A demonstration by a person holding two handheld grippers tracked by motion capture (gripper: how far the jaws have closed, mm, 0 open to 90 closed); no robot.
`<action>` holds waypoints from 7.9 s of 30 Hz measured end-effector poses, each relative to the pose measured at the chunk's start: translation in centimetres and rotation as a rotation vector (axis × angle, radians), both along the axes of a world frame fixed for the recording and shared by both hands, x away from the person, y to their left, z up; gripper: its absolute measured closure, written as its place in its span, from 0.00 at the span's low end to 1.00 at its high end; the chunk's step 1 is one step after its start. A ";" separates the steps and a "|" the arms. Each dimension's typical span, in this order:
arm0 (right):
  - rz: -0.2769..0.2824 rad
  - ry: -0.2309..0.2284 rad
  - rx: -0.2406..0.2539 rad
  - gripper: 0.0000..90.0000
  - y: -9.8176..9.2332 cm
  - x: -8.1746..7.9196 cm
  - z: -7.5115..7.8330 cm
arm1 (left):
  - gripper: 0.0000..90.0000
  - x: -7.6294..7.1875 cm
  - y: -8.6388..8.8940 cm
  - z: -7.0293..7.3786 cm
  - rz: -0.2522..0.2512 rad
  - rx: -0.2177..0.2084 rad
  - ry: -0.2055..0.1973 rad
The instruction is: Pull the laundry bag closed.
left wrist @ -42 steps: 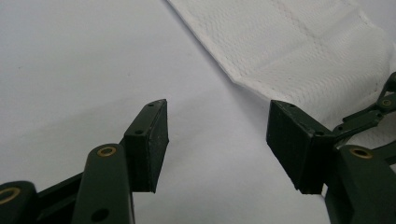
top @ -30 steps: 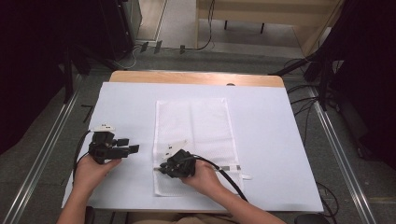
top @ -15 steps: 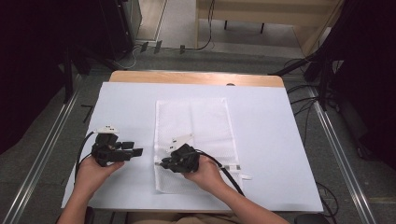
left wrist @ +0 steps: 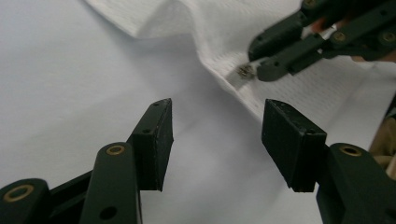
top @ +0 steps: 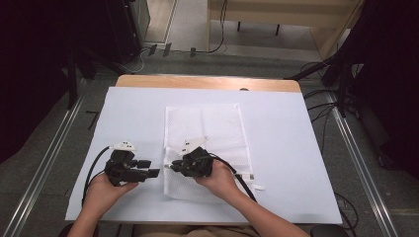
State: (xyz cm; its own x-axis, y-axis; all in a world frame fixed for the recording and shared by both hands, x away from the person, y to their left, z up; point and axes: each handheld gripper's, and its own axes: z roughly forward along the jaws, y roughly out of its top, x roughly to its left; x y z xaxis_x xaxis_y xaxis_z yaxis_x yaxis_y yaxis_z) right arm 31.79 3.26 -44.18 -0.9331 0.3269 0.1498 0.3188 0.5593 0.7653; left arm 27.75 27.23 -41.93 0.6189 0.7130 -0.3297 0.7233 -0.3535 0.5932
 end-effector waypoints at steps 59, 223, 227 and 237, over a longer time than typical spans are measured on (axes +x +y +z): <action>0.063 0.107 0.030 0.97 -0.6 0.0 -1.0 | 0.99 0.7 -2.9 -1.2 -0.126 0.041 0.054; 0.056 0.082 -0.057 0.98 -17.0 -0.3 -0.2 | 1.00 0.1 -0.8 -0.3 -0.136 -0.050 -0.010; 0.050 0.084 -0.057 0.98 -17.3 -0.3 -0.1 | 1.00 0.1 -0.7 -0.3 -0.135 -0.052 -0.007; 0.045 0.098 -0.055 0.98 -17.4 -0.2 -0.3 | 1.00 0.2 -0.7 -0.3 -0.134 -0.048 -0.009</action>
State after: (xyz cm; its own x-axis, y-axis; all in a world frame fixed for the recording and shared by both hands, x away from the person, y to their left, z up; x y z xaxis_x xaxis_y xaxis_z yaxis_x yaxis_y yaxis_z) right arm 31.58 -14.17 -44.43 -0.9288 0.2956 0.2236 0.3641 0.6147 0.6996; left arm 27.94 26.57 -42.25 0.7107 0.6070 -0.3556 0.6660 -0.4178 0.6179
